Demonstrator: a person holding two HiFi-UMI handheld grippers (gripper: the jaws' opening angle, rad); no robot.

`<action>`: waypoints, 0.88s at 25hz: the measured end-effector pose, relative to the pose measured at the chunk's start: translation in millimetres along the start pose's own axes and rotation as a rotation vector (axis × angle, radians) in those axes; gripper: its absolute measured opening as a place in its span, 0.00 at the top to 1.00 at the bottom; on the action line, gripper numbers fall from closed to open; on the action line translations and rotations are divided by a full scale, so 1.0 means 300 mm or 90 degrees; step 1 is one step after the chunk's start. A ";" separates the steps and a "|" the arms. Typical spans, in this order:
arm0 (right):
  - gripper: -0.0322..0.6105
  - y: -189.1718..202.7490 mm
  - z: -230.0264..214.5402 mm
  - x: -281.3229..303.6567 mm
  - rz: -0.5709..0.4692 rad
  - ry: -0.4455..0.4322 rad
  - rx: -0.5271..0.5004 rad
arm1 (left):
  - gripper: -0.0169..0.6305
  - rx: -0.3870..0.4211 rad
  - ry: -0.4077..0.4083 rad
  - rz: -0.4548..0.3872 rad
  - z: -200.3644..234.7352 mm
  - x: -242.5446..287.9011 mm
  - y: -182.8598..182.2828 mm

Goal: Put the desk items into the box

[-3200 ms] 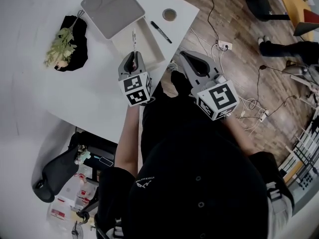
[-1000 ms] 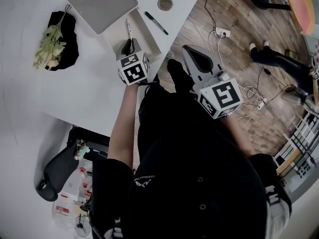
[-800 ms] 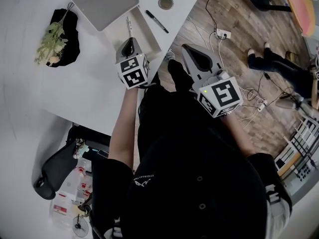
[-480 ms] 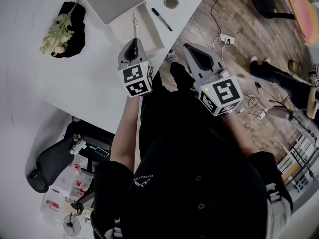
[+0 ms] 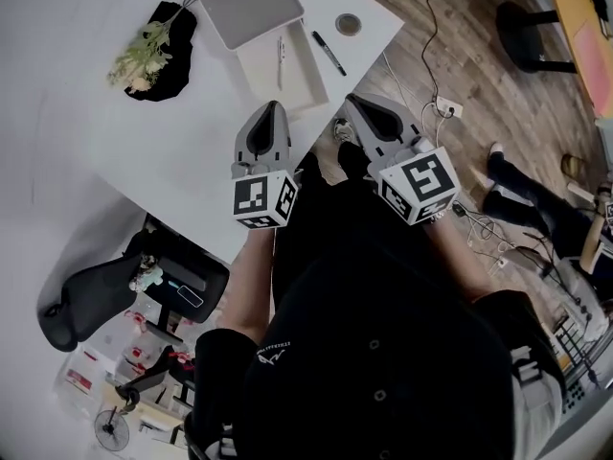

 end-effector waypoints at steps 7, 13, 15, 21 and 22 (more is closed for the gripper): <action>0.95 -0.063 0.027 0.007 -0.035 -0.058 -0.029 | 0.96 0.020 -0.028 -0.099 -0.059 -0.114 -0.150; 0.95 -0.137 0.054 0.009 -0.069 -0.115 -0.063 | 0.96 0.042 -0.071 -0.161 -0.110 -0.210 -0.231; 0.95 -0.158 0.061 0.009 -0.076 -0.133 -0.076 | 0.96 0.049 -0.088 -0.173 -0.124 -0.236 -0.241; 0.95 -0.199 0.078 -0.026 -0.097 -0.184 -0.101 | 0.96 0.047 -0.145 -0.197 -0.174 -0.306 -0.239; 0.95 -0.201 0.079 -0.034 -0.098 -0.192 -0.108 | 0.96 0.045 -0.152 -0.203 -0.187 -0.314 -0.239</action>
Point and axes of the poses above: the fingertips, and each gripper's own axes: x forward along the fingers, z to its left, y out of its underside, the point moved 6 cm from there along -x, backward along the fingers, and after that the axes turned 4 degrees about -y, right-handed, at the moved point
